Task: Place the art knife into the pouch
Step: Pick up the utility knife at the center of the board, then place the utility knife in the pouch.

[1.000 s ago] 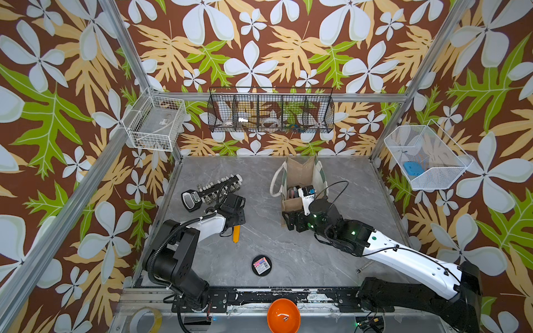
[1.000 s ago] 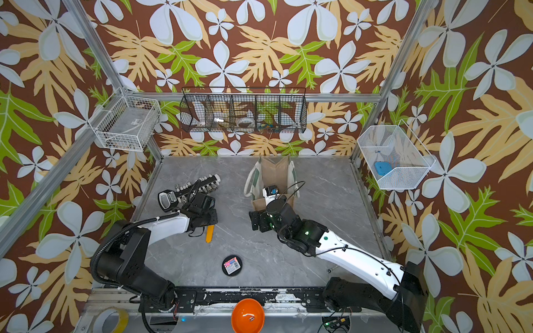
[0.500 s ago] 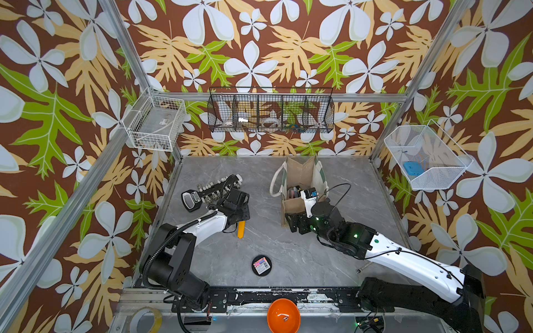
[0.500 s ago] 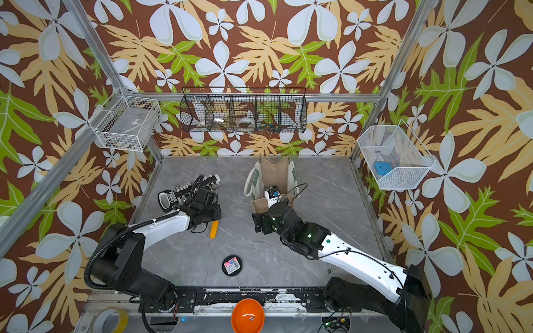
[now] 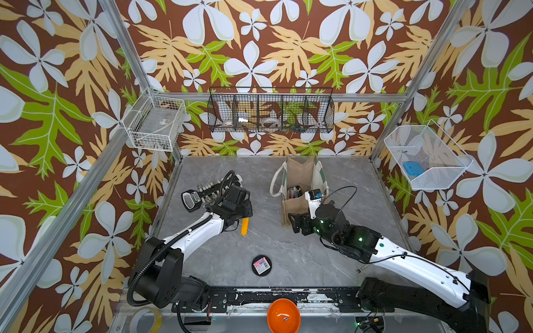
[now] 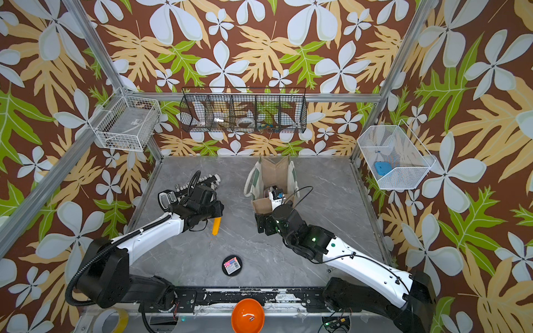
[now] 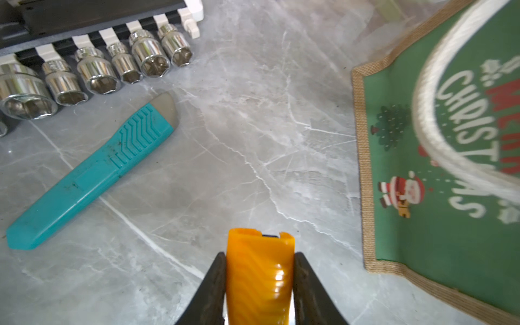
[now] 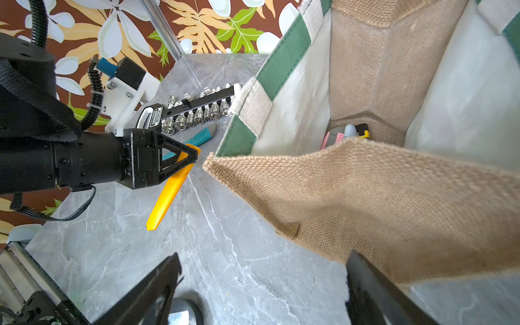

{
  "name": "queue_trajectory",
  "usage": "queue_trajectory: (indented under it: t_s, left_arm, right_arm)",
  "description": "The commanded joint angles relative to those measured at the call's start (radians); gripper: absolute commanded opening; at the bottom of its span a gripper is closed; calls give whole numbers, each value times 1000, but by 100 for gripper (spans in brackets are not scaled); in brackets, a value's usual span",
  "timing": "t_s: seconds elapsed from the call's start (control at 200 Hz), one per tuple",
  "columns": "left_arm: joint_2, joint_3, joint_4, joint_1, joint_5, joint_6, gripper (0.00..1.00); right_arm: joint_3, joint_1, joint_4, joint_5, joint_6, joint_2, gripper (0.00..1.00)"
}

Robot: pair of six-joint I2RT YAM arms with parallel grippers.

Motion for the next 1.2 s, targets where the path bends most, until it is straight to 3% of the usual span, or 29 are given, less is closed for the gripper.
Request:
queue_trajectory:
  t_s: [0.0,0.371,0.731,0.987,1.197]
  left_arm:
    - [-19,16,-7,-8,26,-17,27]
    - [-26,158,-52,-105,11,-35,28]
    - [1,393,-104,-190,-14,-9,28]
    - [89,572,-127,-217,4,21,28]
    - [204,738,-165,-245,16,47,28]
  right_arm:
    - [-11,1,26,19,19,-20,92]
    - [-56,1,50,89,60,-110,92]
    - [-68,0,72,217,14,-167,93]
    - [-83,-1,69,189,15,-179,92]
    - [-65,0,95,51,-28,-175,92]
